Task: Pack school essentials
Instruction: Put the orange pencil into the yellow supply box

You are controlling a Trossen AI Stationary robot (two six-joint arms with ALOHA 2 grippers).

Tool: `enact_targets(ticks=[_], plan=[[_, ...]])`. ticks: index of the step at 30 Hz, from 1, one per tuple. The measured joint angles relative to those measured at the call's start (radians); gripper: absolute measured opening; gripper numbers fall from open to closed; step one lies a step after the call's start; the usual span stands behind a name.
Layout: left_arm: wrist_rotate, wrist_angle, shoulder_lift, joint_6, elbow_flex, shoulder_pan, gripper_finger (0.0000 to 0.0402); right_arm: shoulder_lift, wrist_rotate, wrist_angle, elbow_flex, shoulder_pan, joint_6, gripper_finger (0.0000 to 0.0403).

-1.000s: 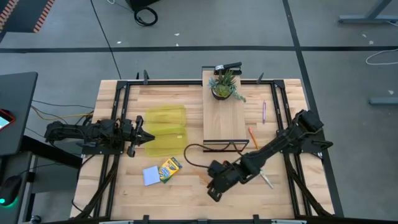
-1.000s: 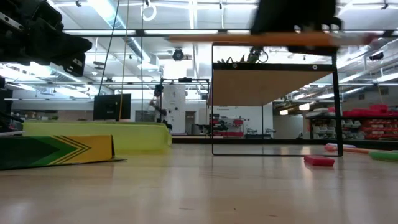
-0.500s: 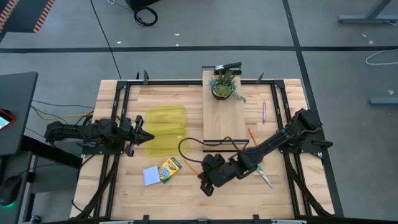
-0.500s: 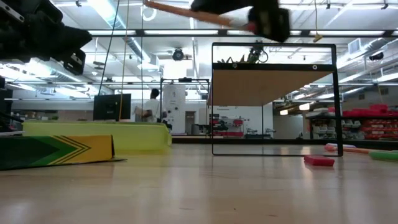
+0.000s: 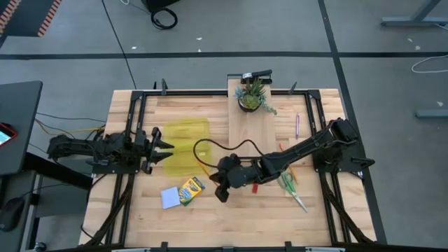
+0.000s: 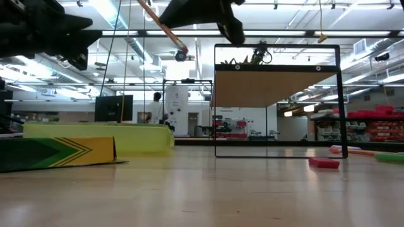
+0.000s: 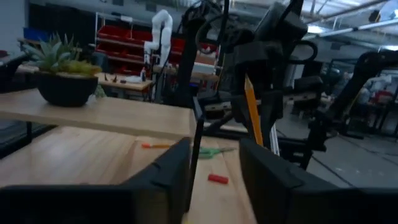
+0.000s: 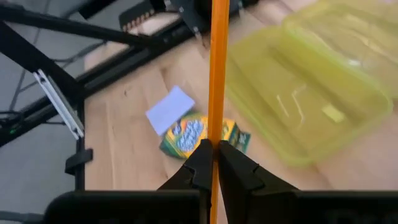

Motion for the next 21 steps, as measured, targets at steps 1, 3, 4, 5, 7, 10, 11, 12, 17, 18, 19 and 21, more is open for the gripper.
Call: enact_targets(ticks=[1,3,4,5,7,10,11,12,17,18,19,21], plan=[[0.000,0.036,0.023,0.000,0.000,0.000,0.0165,0.000,-0.002,0.015,0.000,-0.006,-0.014,0.0025],[-0.007,0.098,0.068,-0.003,0.000,0.000,0.0188,-0.002,-0.005,0.035,0.001,-0.017,-0.039,0.0025],[-0.007,0.132,0.091,-0.003,0.000,0.000,0.0198,-0.002,-0.006,0.042,0.001,-0.021,-0.050,0.0025],[-0.009,0.163,0.114,-0.003,0.000,0.000,0.0205,-0.002,-0.007,0.048,0.001,-0.024,-0.063,0.0025],[-0.018,0.208,0.163,-0.007,0.000,0.001,0.0215,-0.002,0.008,0.050,0.001,-0.035,-0.100,0.0025],[-0.019,0.287,0.236,-0.031,0.000,0.001,0.0221,0.002,0.023,0.045,-0.002,-0.063,-0.124,0.0025],[-0.019,0.306,0.258,-0.037,0.000,0.001,0.0222,0.002,0.024,0.049,-0.002,-0.071,-0.129,0.0025],[-0.019,0.326,0.280,-0.044,0.000,0.001,0.0222,0.001,0.020,0.053,-0.002,-0.075,-0.136,0.0025],[-0.022,0.428,0.372,-0.048,0.000,0.001,0.0224,0.001,0.007,0.059,-0.002,-0.112,-0.185,0.0025],[-0.027,0.445,0.390,-0.049,0.000,0.001,0.0224,0.001,0.008,0.063,-0.002,-0.120,-0.193,0.0025],[-0.032,0.457,0.406,-0.051,0.000,0.001,0.0224,0.001,0.008,0.065,-0.002,-0.127,-0.199,0.0025],[-0.037,0.473,0.435,-0.057,0.000,0.001,0.0224,0.001,0.005,0.071,-0.002,-0.132,-0.208,0.0025]])
